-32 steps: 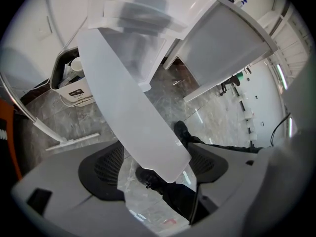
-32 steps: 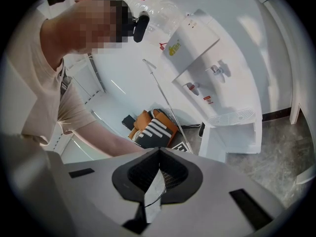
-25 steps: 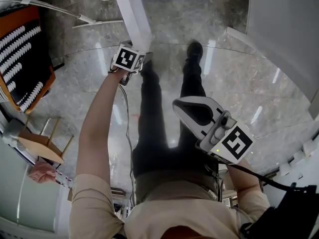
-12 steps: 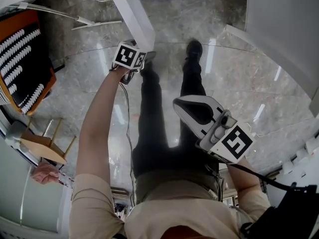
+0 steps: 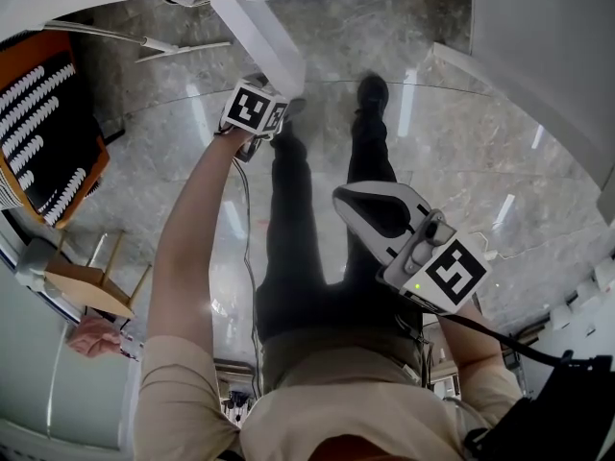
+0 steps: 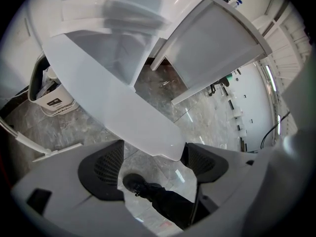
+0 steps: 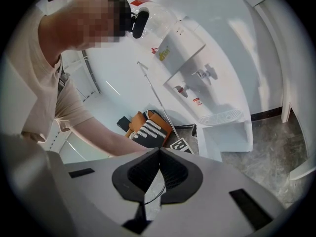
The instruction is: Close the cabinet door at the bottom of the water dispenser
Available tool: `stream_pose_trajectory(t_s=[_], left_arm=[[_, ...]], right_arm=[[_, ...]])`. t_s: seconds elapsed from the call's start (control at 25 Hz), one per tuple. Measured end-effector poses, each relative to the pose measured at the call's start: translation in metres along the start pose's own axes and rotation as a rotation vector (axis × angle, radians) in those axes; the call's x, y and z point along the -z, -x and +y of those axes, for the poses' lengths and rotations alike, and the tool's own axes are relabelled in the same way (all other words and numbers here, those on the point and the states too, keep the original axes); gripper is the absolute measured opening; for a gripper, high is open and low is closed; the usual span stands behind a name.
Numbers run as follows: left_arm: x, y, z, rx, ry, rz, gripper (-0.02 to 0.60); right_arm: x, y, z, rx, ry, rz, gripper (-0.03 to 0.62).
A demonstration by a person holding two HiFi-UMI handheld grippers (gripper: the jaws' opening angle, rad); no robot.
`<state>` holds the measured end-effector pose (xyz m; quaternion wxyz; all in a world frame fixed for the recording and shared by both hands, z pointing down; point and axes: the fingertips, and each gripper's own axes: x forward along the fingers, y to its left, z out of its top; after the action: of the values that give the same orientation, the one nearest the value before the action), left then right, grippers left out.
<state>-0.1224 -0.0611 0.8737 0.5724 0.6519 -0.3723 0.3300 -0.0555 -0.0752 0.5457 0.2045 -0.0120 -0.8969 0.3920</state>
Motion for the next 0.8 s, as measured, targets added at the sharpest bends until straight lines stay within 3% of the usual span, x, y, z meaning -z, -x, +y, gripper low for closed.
stream_pose_trajectory(t_s=[0.8], left_arm=[[-0.023,-0.004,-0.018,0.009,-0.156,0.029,0.368]], right_arm=[[0.0,0.006,-0.009,0.038,-0.005,0.009,0.014]])
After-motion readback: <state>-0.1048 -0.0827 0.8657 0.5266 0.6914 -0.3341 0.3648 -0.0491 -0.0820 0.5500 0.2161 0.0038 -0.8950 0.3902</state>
